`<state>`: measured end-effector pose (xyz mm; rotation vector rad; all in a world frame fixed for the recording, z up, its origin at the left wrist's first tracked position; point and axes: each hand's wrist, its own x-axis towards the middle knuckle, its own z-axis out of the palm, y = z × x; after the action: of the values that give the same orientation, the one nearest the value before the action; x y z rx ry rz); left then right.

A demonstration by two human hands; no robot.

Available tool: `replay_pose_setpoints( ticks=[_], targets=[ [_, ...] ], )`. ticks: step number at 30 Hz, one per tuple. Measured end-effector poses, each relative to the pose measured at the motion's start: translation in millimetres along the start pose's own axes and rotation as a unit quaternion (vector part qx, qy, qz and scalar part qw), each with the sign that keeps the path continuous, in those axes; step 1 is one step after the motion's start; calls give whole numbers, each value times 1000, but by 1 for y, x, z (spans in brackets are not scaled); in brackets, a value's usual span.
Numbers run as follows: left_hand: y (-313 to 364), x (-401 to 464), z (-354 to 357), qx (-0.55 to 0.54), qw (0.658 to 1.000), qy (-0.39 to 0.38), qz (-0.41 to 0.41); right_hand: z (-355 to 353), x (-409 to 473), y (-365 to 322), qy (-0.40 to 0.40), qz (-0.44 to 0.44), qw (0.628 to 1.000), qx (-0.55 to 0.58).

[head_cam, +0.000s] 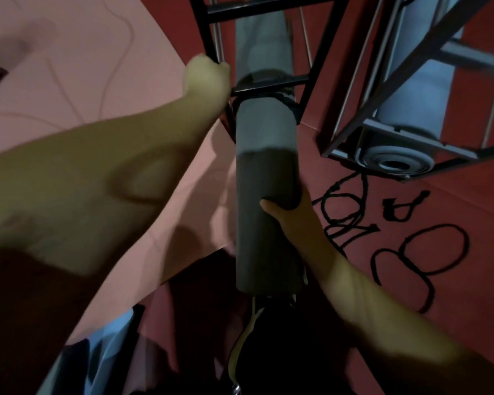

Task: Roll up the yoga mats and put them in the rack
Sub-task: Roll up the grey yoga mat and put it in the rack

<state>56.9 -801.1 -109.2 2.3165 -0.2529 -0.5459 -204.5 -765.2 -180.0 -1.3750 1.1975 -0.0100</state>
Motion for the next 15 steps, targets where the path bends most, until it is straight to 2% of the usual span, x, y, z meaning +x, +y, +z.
replay_pose_setpoints(
  ticks=[4,8,12,15],
  targets=[
    [-9,-16,-7,68,996,-35,47,-11,24,-32,14,-12,1000,-20],
    [-16,-19,-23,47,998,-40,33,-10,59,-66,58,-57,996,-31],
    [-18,-21,-28,63,994,-78,32,-8,83,-86,72,-32,996,-32],
    [-15,-24,-20,91,990,-95,56,-6,77,-69,70,-18,997,-7]
  ],
)
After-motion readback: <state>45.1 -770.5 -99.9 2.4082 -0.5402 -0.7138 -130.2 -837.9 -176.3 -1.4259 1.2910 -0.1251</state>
